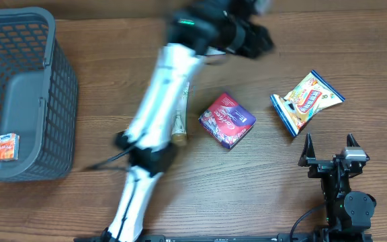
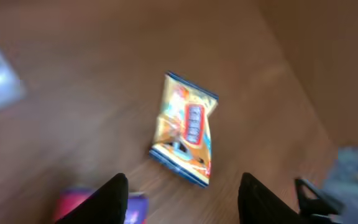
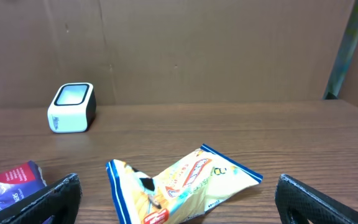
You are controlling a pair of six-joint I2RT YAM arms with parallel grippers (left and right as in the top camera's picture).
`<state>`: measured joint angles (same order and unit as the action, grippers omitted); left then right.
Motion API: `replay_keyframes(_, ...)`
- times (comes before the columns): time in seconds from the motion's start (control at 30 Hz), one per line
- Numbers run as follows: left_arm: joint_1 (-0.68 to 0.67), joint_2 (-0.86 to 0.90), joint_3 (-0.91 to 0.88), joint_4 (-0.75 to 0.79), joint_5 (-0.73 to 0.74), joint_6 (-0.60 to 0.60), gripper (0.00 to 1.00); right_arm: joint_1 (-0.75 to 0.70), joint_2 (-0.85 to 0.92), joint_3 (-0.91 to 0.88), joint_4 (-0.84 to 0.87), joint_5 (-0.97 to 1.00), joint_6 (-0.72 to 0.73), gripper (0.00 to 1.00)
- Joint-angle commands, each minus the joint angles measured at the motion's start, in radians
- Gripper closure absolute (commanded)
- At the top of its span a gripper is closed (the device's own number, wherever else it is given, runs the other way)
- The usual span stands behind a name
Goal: Scan the item barcode
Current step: 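Carry the yellow snack bag right and drop it beside the box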
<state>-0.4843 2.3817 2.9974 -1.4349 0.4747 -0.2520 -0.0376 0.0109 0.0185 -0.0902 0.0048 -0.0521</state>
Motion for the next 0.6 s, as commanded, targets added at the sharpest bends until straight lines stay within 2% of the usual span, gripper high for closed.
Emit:
replay_keyframes(0.0, 0.166, -0.251, 0.018, -0.094, -0.096, 0.02, 0.49, 0.007, -0.008, -0.011, 0.006, 0.002, -0.001, 0.0)
replay_keyframes(0.07, 0.28, -0.339, 0.018, -0.159, -0.095, 0.019, 0.36, 0.007, -0.008, -0.011, 0.006, 0.002, -0.001, 0.0)
replay_keyframes(0.13, 0.423, -0.419, 0.018, -0.253, -0.098, 0.021, 0.33, 0.006, -0.008, -0.011, 0.006, 0.002, -0.001, 0.0)
replay_keyframes(0.23, 0.612, -0.505, -0.002, -0.255, -0.044, 0.065, 0.0, 0.006, -0.008, -0.011, 0.006, 0.002, -0.001, 0.0)
replay_keyframes(0.37, 0.788, -0.563, -0.014, -0.255, -0.051, 0.098, 0.0, 0.007, -0.008, -0.011, 0.006, 0.002, -0.001, 0.0)
replay_keyframes(0.57, 1.075, -0.624, -0.144, -0.255, -0.284, 0.102, 0.0, 0.007, -0.008, -0.011, 0.006, 0.002, -0.001, 0.0)
